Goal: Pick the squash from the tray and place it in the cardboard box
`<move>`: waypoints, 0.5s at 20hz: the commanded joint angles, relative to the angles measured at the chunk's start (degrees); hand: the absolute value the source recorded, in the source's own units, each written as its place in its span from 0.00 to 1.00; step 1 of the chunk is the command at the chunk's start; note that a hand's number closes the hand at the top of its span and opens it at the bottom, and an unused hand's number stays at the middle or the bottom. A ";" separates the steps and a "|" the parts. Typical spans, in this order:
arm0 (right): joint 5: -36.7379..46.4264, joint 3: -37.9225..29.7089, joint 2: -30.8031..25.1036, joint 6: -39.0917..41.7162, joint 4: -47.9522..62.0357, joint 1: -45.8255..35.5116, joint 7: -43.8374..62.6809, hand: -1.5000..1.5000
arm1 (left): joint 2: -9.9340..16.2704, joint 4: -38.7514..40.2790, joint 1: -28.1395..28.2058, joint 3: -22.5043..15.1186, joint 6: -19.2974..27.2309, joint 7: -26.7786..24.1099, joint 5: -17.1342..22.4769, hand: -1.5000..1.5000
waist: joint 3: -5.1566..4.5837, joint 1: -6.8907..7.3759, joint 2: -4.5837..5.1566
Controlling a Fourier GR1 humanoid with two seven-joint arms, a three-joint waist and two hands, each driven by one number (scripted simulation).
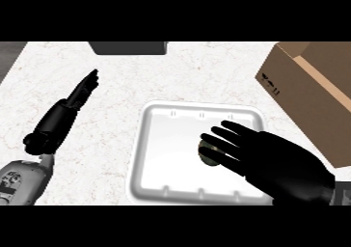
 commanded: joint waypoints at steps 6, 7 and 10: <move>7.03 0.65 6.75 7.03 -1.24 4.72 4.17 0.00 | -1.56 3.37 -0.57 3.59 -4.12 -2.45 -2.34 0.50 | 0.05 -0.05 0.17; 8.37 2.40 10.66 7.87 -0.97 3.32 7.59 0.00 | -1.79 6.07 -3.16 5.17 -4.12 -2.17 -1.93 0.50 | 0.04 -0.06 0.19; 14.63 3.36 11.87 4.98 3.25 3.69 5.66 0.00 | -1.11 -1.63 2.23 5.07 -5.81 0.11 -1.50 0.50 | 0.06 0.39 0.13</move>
